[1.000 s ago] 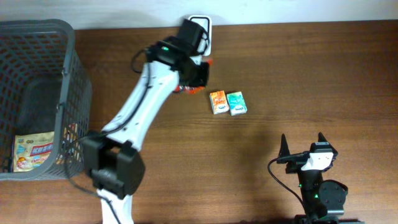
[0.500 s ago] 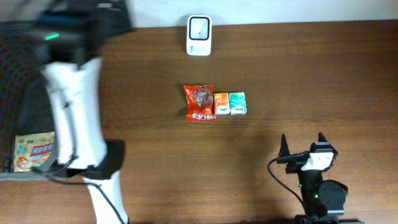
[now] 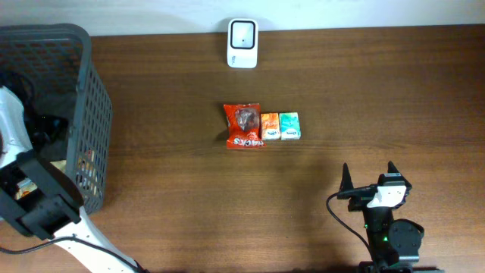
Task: Scan the item barcode
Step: 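Grasp the large cream wet-wipes pack in the basket with the left gripper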
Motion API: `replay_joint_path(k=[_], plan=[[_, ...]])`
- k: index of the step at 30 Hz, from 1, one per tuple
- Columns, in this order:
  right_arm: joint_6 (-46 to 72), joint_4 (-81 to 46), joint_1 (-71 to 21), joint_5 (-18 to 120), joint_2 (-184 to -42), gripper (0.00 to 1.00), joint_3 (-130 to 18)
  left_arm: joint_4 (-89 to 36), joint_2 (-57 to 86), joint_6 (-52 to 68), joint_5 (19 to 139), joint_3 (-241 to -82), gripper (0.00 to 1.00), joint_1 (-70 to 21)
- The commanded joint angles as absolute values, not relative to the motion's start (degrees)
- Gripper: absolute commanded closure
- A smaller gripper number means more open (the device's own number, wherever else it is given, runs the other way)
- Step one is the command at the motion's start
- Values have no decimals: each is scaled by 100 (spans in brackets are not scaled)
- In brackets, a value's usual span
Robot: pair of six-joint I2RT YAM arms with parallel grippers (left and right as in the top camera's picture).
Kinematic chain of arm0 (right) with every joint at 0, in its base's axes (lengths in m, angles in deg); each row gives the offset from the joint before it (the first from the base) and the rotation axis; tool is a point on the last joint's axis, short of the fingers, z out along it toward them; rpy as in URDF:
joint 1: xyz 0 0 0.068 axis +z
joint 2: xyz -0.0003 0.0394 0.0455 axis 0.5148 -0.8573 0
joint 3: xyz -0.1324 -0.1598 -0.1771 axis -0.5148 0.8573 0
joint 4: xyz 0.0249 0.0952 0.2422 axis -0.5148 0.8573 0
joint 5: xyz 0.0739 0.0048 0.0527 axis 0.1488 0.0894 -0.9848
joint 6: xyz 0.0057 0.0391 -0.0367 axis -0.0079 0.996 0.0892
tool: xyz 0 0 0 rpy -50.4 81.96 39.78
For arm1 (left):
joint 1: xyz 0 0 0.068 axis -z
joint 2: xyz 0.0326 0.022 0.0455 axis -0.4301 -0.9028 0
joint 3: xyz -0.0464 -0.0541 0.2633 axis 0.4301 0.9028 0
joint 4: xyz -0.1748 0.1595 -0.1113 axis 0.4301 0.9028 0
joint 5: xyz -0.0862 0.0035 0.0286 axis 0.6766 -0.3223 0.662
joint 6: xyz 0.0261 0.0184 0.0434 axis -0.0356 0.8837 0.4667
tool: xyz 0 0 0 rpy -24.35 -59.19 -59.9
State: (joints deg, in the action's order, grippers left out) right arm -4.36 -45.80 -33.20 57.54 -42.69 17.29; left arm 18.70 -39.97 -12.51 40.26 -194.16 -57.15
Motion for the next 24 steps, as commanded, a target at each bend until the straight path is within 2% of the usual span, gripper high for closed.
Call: replay_joint_path(k=[1, 7, 8, 9, 12, 13, 14, 16, 18, 20, 22, 24], plan=[[-474, -4554, -3353, 5702, -4232, 1, 1759, 1573, -3940, -1961, 3904, -18511, 1, -5772], [-474, -4554, -3353, 5702, -4232, 1, 1759, 1145, -3971, -2302, 3259, -17703, 0, -5796], [-474, -4554, -3353, 5702, -4232, 1, 1759, 1066, -3971, -2298, 3259, -17619, 25, -5796], [-474, -4554, -3353, 5702, -4232, 1, 1759, 1044, -3971, -2298, 3285, -17554, 67, -5794], [-474, -4554, -3353, 5702, -4232, 1, 1759, 1066, -3971, -2143, 3327, -17543, 95, -5794], [-474, -4554, -3353, 5702, -4232, 1, 1759, 1070, -3969, -1913, 3351, -17600, 100, -5794], [-474, -4554, -3353, 5702, -4232, 1, 1759, 1182, -3969, -1435, 3419, -17934, 100, -5794], [-474, -4554, -3353, 5702, -4232, 1, 1759, 2032, -3969, -1415, 3661, -19274, 100, -5790], [-474, -4554, -3353, 5702, -4232, 1, 1759, 2970, -3969, -932, 4621, -21702, 100, -5781], [-474, -4554, -3353, 5702, -4232, 1, 1759, 3562, -3964, -477, 4940, -23768, 100, -5648], [-474, -4554, -3353, 5702, -4232, 1, 1759, 3577, -3875, 102, 5336, -24841, 100, -5458], [-474, -4554, -3353, 5702, -4232, 1, 1757, 3518, -3483, 434, 5504, -26172, 100, -4699]])
